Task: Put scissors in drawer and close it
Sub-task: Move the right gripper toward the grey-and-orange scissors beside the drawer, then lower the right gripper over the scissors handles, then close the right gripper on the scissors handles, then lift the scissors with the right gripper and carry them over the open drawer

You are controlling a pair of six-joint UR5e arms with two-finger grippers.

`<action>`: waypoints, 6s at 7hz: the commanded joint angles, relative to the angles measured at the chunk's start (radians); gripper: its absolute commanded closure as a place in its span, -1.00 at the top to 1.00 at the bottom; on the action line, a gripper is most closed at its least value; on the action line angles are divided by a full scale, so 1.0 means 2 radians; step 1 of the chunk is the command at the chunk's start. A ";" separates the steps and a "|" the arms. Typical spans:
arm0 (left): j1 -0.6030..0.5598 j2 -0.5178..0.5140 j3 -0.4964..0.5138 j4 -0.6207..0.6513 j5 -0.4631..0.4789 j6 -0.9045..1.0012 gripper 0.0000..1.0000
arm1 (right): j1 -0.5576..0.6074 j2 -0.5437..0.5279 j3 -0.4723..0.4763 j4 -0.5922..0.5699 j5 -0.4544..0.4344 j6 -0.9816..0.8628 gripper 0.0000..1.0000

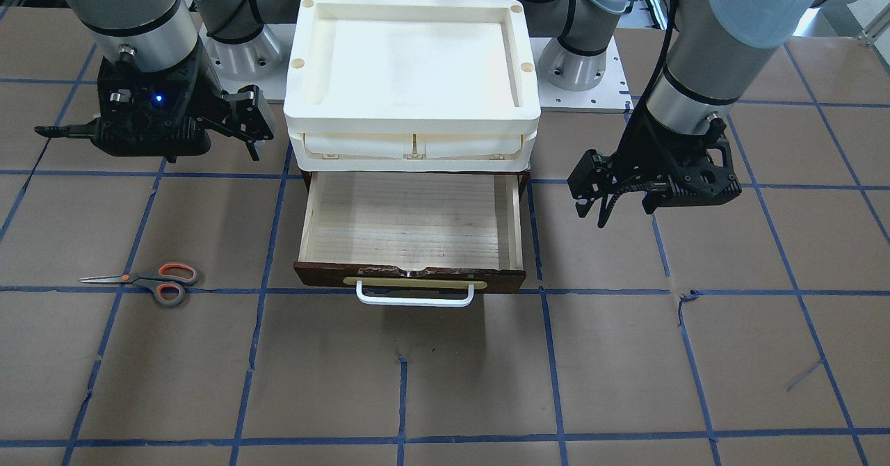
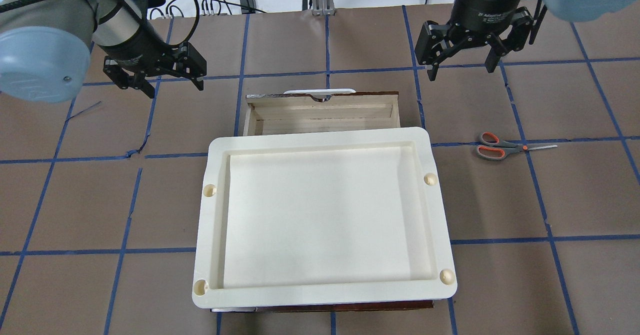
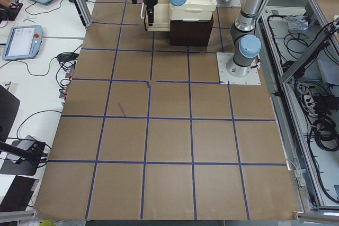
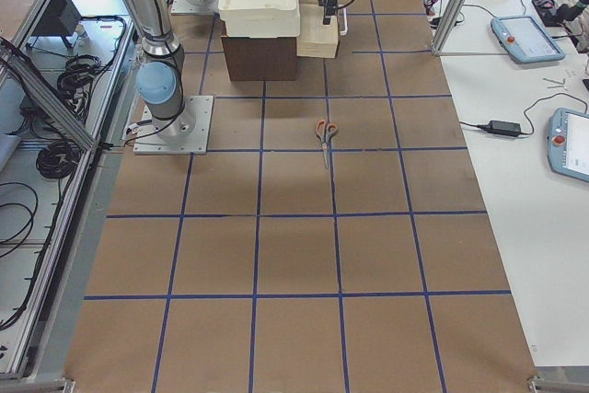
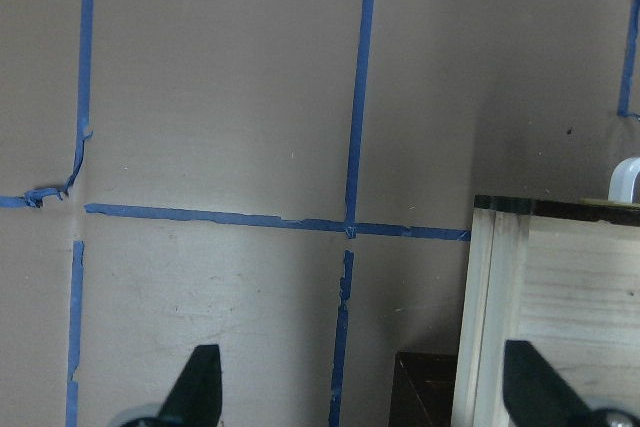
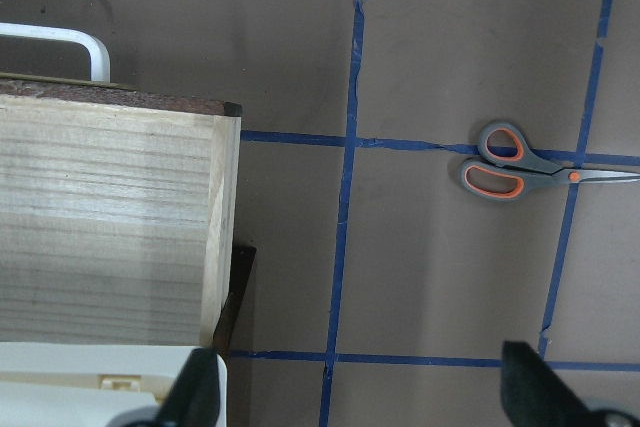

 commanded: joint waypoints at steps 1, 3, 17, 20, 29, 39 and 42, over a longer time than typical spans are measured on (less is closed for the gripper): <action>0.003 0.000 -0.001 0.001 0.001 -0.001 1.00 | 0.000 0.002 -0.004 0.013 -0.005 0.006 1.00; 0.007 0.001 -0.003 0.003 0.003 0.000 1.00 | -0.001 0.008 0.010 0.016 0.002 0.004 1.00; 0.008 0.000 -0.007 0.002 0.011 0.002 1.00 | -0.211 0.100 0.257 -0.381 0.050 -0.823 0.99; 0.008 0.000 -0.007 0.002 0.011 0.002 1.00 | -0.224 0.136 0.297 -0.482 0.044 -0.935 0.98; 0.009 -0.004 0.007 -0.017 0.011 0.001 1.00 | -0.223 0.132 0.288 -0.497 0.032 -0.991 -0.69; 0.008 -0.003 0.005 -0.027 0.011 0.001 1.00 | 0.065 0.057 0.027 -0.155 0.031 -0.500 -0.79; 0.008 -0.003 0.000 -0.022 0.009 0.001 1.00 | 0.155 0.101 0.020 -0.165 0.035 -0.457 -0.77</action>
